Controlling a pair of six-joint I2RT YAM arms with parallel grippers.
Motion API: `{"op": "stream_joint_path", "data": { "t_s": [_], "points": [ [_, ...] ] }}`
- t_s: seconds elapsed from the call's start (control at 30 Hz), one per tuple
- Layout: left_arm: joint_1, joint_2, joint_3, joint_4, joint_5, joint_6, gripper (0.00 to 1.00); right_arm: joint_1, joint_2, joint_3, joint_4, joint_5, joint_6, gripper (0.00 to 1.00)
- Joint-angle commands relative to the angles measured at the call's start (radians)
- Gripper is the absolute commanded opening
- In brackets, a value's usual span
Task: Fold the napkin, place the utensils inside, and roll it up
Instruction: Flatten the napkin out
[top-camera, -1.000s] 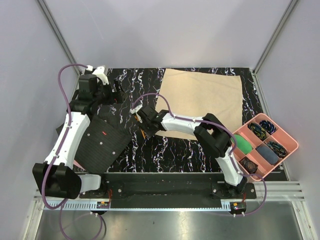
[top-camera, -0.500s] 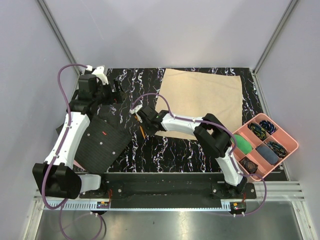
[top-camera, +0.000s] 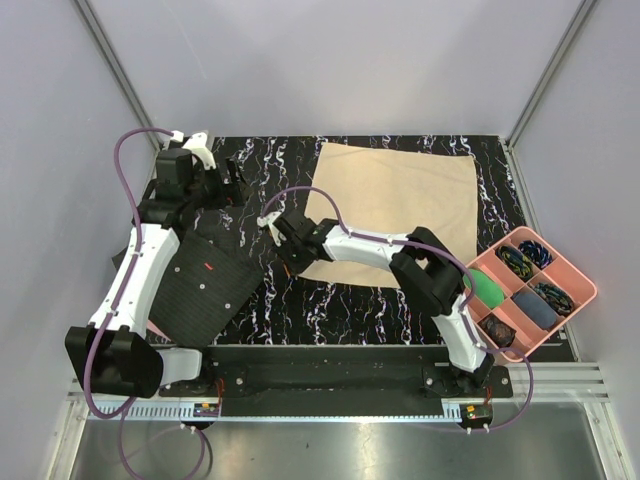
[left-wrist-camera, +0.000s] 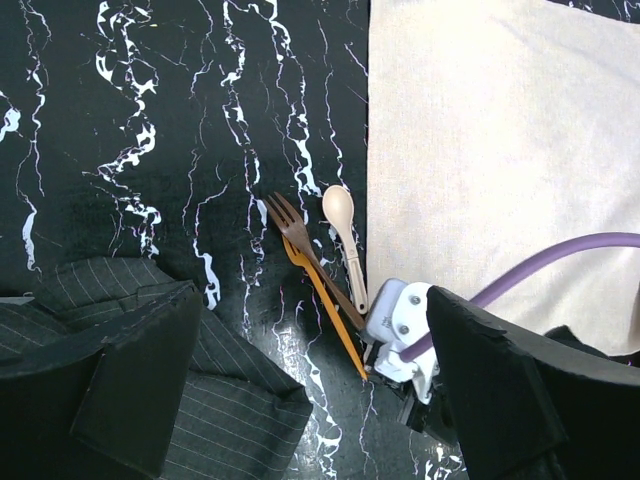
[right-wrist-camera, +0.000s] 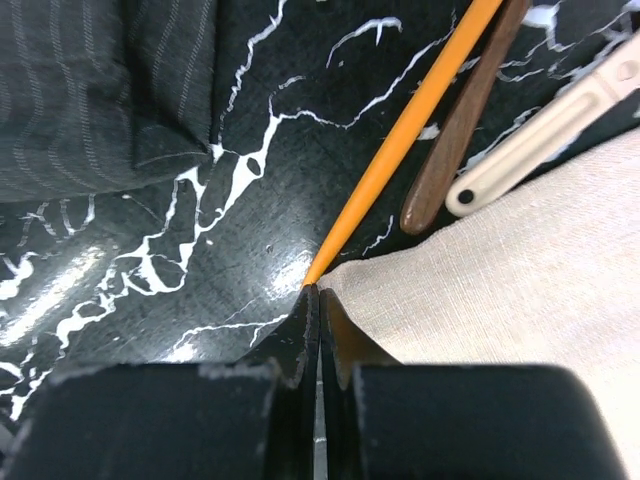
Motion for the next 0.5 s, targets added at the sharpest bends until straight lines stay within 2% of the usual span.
{"op": "stream_joint_path", "data": {
  "t_s": [0.0, 0.2, 0.47],
  "points": [
    [0.007, -0.038, 0.003, 0.019, -0.008, 0.014, 0.97, -0.010, -0.115, 0.016, 0.028, 0.043, 0.010, 0.00],
    [0.008, -0.041, 0.003, 0.019, -0.009, 0.014, 0.97, -0.134, -0.199, -0.056, 0.037, 0.058, 0.010, 0.00],
    [0.010, -0.038, 0.003, 0.019, -0.008, 0.014, 0.97, -0.307, -0.227, -0.131, 0.063, 0.086, -0.016, 0.00]
  ]
}}
